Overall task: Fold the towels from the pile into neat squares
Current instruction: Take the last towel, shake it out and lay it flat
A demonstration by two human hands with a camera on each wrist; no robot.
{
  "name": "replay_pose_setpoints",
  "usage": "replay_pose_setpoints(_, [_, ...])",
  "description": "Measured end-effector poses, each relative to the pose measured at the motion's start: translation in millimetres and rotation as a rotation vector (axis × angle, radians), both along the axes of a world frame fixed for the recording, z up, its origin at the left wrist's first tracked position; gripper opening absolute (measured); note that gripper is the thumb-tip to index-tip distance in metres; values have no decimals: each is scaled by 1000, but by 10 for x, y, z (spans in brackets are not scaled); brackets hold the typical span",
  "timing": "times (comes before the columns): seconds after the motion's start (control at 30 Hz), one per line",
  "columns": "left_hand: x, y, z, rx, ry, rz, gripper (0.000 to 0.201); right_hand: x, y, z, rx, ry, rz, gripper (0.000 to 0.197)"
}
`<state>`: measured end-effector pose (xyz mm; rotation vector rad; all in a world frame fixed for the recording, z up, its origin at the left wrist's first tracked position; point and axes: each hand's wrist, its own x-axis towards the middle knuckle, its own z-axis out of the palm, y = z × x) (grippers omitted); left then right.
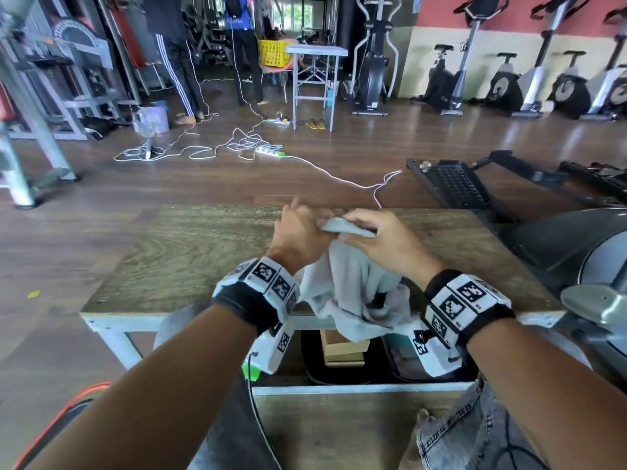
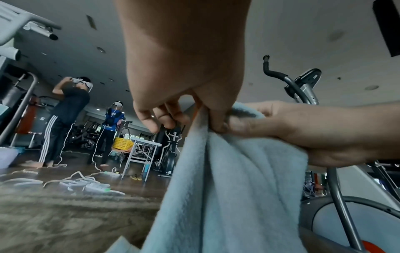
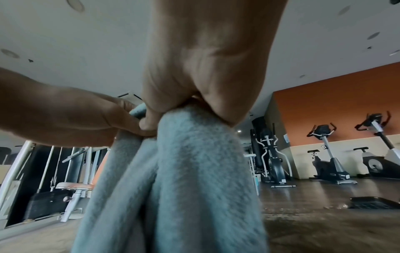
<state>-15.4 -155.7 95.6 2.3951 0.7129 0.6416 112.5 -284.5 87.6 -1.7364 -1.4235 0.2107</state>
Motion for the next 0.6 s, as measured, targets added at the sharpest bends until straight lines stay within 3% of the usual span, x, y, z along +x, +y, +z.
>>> replay_pose_setpoints(0.07, [-23,34,73,-30,-84,-7,33,82,-74,-48,-118,-53,-68,30])
replay_pose_setpoints(0.2, [-63,173,274,-98,-258,132,37,350,-283,-186,-411,-158,-272,10])
replay_pose_setpoints(0.27, [-38,287,333,-239,-344,182,29,423,-425,-218,-518,-145,-296,29])
replay_pose_setpoints(0.33, [-15,372,387,-417,-444,193,15,419,-510,-216,-484,-68,-314,36])
replay_pose_setpoints(0.47, [84,411,415,-830,-624,76,28,303,-495,-55,-339,-10,-415,38])
replay_pose_setpoints(0.53, [83,357,416,-798,-584,-50,34,277,-459,-1,-260,35,-436,36])
replay_pose_setpoints(0.6, [80,257,364,-559,-408,-94,47,244,-425,23,-169,100,-422,40])
